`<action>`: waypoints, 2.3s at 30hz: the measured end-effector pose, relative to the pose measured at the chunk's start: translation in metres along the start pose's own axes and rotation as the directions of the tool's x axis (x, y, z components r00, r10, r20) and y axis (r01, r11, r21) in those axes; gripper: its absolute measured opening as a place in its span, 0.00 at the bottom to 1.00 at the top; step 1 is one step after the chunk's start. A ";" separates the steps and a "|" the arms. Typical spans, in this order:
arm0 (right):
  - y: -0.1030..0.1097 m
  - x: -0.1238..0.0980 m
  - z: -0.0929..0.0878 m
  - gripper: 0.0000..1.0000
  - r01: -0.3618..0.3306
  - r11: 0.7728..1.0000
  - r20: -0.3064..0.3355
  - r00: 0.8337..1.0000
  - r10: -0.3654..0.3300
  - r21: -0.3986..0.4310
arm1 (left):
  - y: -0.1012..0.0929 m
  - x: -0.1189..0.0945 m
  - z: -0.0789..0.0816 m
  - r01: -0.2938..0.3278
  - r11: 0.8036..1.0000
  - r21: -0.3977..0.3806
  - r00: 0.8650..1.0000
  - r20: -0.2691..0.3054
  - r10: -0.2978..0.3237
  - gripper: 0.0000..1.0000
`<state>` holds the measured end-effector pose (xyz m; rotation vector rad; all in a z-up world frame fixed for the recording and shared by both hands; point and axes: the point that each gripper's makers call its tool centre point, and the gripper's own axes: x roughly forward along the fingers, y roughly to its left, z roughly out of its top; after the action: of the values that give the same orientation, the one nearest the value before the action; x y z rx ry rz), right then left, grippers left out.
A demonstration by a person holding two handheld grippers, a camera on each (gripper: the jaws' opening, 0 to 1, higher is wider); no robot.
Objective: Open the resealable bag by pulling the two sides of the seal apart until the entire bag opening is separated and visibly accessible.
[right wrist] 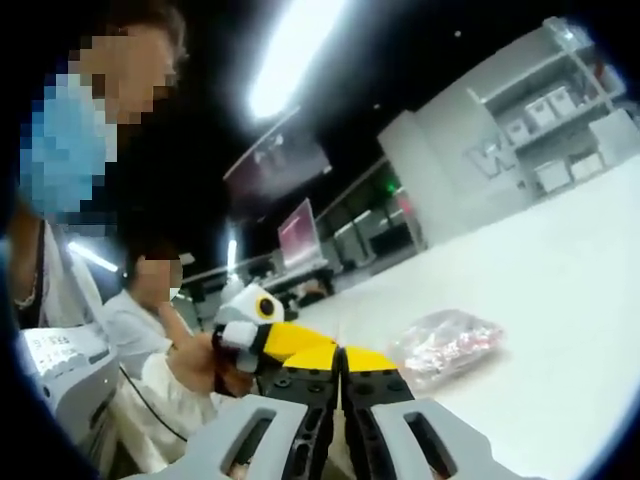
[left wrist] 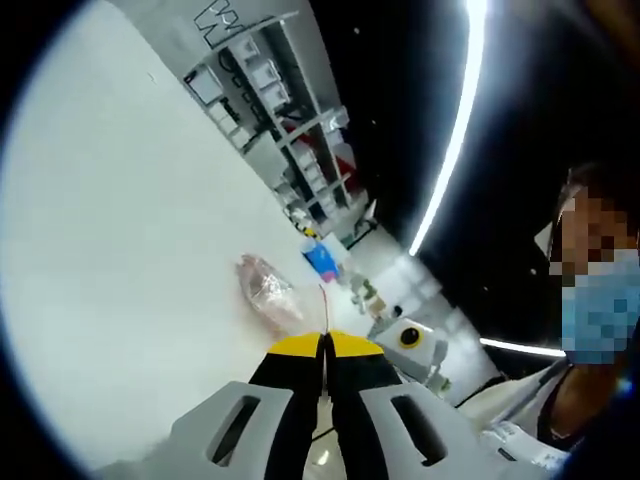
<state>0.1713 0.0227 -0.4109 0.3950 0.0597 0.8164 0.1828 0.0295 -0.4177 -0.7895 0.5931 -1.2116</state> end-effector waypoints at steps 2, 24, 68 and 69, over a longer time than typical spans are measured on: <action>0.001 0.000 0.000 0.00 -0.006 1.000 0.002 1.000 0.006 0.004 | -0.001 0.000 -0.001 0.002 1.000 -0.001 1.000 -0.004 -0.002 0.03; 0.000 -0.002 0.003 0.00 -0.018 0.999 0.026 1.000 0.017 0.034 | 0.000 0.007 -0.003 0.004 0.999 0.053 1.000 -0.021 -0.003 0.00; -0.001 -0.006 0.010 0.00 -0.044 0.993 0.072 0.997 0.036 0.110 | -0.002 0.012 -0.005 0.041 0.999 0.031 0.997 -0.068 -0.039 0.02; -0.001 -0.007 0.010 0.00 -0.044 0.993 0.073 0.997 0.036 0.111 | -0.002 0.013 -0.004 0.041 0.999 0.030 0.997 -0.065 -0.038 0.03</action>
<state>0.1699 0.0139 -0.4028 0.5321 0.0318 0.8399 0.1819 0.0163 -0.4184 -0.7408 0.6125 -1.2837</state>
